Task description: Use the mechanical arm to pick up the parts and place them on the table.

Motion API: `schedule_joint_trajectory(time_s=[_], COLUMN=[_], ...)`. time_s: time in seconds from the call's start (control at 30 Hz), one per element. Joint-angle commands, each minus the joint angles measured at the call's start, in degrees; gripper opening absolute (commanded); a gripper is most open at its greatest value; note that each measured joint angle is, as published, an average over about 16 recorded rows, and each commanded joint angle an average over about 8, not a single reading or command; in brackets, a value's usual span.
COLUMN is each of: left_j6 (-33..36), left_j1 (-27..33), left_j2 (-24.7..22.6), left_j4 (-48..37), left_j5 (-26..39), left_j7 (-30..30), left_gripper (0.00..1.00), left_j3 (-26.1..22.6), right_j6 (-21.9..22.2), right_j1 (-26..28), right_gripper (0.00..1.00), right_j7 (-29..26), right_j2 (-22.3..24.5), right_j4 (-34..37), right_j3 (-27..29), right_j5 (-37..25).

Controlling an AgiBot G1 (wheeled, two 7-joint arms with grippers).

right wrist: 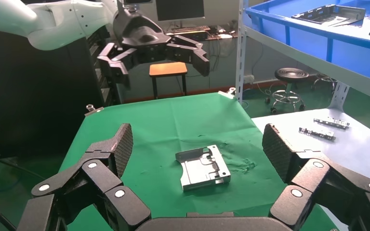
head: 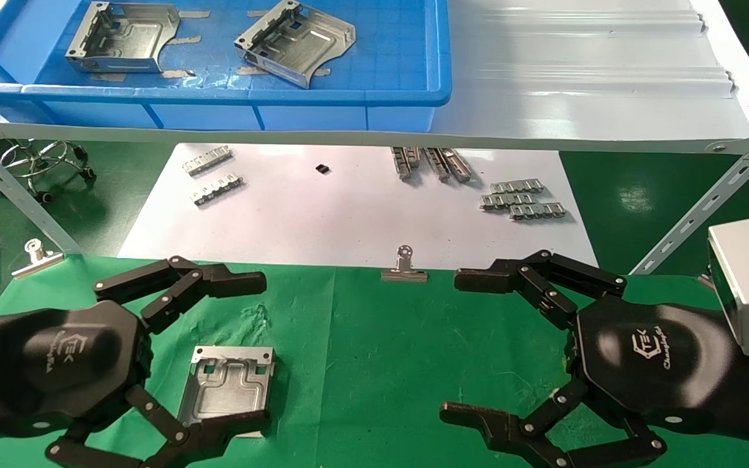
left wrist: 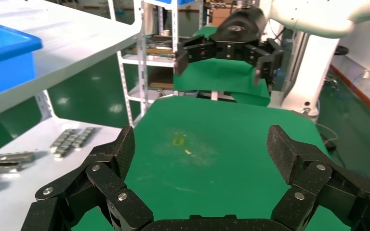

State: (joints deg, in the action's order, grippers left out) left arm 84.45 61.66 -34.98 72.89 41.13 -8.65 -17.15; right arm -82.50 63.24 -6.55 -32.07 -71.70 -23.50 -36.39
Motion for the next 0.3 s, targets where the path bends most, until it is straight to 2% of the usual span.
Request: schedule_joint_trajectory(time_s=[0.03, 0.3], left_j6=[0.8, 2.2], left_j1=[-0.1, -0.1], left_j2=[0.0, 0.0], left_j4=[0.4, 1.2], left_j5=[0.4, 1.2], left_j7=[-1.3, -3.0], left_gripper=[1.0, 1.0], left_j3=[0.7, 1.9], right_j6=[0.0, 0.0], right_j1=[0.0, 0.0], right_gripper=[1.0, 1.0], right_j7=[0.0, 0.0], right_j2=[0.0, 0.0], right_j4=[0.0, 0.0], right_j3=[0.0, 0.0], right_j5=[0.0, 0.0])
